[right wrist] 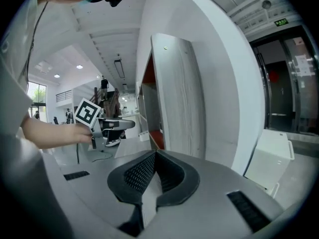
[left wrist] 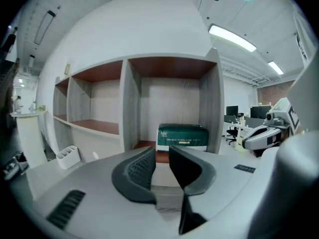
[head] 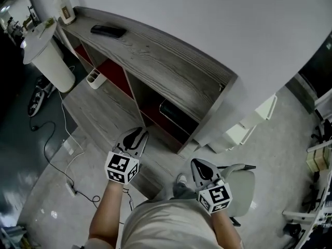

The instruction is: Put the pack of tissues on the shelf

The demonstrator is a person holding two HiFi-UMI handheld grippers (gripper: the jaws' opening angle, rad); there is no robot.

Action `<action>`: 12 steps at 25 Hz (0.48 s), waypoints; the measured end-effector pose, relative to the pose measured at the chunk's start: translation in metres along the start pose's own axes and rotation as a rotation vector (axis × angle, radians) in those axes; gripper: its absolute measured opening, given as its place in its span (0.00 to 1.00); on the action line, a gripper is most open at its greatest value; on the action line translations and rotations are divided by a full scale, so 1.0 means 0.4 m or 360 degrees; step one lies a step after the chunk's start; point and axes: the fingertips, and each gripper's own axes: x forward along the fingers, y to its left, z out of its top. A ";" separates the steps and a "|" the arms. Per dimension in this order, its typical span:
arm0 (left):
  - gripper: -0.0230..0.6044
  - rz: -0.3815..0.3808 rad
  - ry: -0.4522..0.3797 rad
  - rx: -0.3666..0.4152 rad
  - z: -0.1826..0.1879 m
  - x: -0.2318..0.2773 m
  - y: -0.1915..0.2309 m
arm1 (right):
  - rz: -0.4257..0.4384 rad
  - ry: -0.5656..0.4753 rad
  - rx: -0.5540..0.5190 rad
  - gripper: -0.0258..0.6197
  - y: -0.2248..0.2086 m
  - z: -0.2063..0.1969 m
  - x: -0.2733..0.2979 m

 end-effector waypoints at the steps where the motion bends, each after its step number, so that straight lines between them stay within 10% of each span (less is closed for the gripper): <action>1: 0.16 0.0047 -0.0021 -0.0012 0.003 -0.032 0.013 | 0.0036 -0.0002 -0.0012 0.08 0.016 0.004 0.012; 12: 0.06 0.0384 -0.0127 -0.0120 -0.011 -0.373 0.080 | 0.0463 -0.0015 -0.0129 0.08 0.224 0.073 0.154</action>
